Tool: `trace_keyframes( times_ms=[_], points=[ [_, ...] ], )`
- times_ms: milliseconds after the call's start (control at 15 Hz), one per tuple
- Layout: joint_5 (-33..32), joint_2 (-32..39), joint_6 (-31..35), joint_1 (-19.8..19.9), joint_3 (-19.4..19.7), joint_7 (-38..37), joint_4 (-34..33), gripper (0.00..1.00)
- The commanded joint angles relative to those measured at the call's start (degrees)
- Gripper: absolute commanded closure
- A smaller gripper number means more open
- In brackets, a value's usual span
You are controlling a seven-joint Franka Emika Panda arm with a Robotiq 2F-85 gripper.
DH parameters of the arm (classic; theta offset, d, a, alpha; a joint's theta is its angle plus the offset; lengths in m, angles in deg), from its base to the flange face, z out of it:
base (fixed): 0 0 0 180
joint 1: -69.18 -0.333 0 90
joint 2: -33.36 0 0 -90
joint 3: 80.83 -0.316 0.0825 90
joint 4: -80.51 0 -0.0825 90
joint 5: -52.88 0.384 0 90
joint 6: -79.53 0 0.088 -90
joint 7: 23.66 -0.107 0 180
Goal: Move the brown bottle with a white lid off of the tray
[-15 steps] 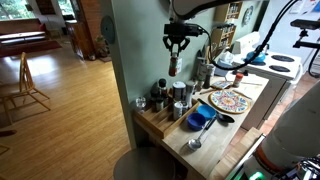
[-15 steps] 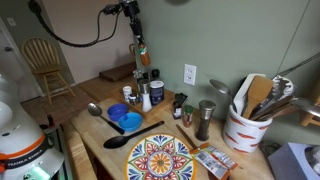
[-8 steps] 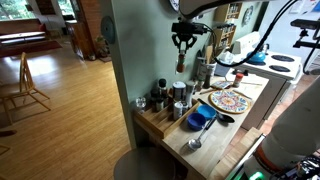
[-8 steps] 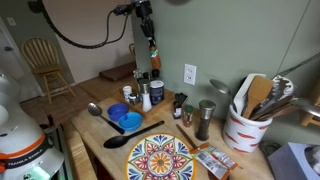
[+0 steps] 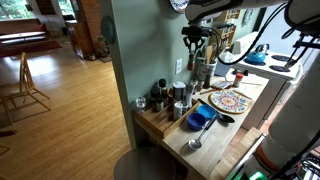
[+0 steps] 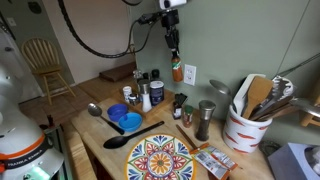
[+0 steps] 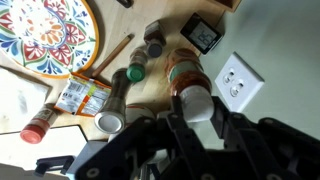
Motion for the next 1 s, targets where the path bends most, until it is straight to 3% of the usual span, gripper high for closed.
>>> trace_keyframes(
  times_ms=[0,333,933],
  points=[
    [0.3,3.3,5.0,0.3,1.6,0.9,-0.1,0.92],
    [1.4,7.1,12.6,1.1,4.1,0.8,2.2,0.92],
    [6.3,12.6,16.7,2.2,6.3,3.4,3.9,0.92]
  ],
)
